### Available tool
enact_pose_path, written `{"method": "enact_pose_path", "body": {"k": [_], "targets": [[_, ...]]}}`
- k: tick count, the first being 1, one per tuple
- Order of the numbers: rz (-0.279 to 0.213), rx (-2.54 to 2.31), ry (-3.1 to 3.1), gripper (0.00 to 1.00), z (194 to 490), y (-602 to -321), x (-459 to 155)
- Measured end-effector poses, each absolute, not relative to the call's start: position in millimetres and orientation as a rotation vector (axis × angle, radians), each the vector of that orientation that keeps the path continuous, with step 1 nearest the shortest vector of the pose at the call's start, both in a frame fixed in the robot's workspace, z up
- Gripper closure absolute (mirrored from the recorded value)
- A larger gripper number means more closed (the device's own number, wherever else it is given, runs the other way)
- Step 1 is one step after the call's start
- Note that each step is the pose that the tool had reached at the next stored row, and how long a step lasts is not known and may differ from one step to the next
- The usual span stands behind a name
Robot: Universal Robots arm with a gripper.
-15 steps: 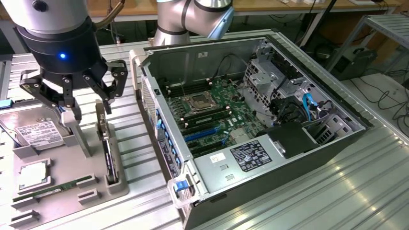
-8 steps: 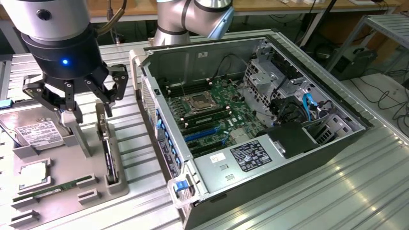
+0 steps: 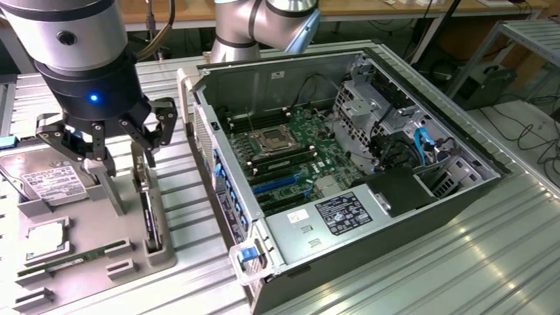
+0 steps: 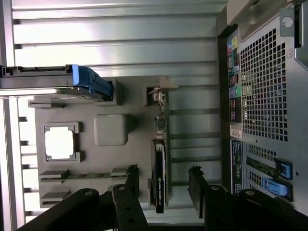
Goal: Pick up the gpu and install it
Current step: 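Pick up the gpu and move the gpu toward the slot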
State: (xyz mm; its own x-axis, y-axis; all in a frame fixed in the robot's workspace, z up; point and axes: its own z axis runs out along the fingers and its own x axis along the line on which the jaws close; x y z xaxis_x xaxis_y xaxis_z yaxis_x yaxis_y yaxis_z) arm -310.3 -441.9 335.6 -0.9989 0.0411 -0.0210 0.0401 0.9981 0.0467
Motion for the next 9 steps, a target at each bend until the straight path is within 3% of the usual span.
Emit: {"method": "enact_pose_path", "body": {"k": [9], "targets": [[0.074,0.058,3.118,0.46,329.3,-442.5,-310.3]]}}
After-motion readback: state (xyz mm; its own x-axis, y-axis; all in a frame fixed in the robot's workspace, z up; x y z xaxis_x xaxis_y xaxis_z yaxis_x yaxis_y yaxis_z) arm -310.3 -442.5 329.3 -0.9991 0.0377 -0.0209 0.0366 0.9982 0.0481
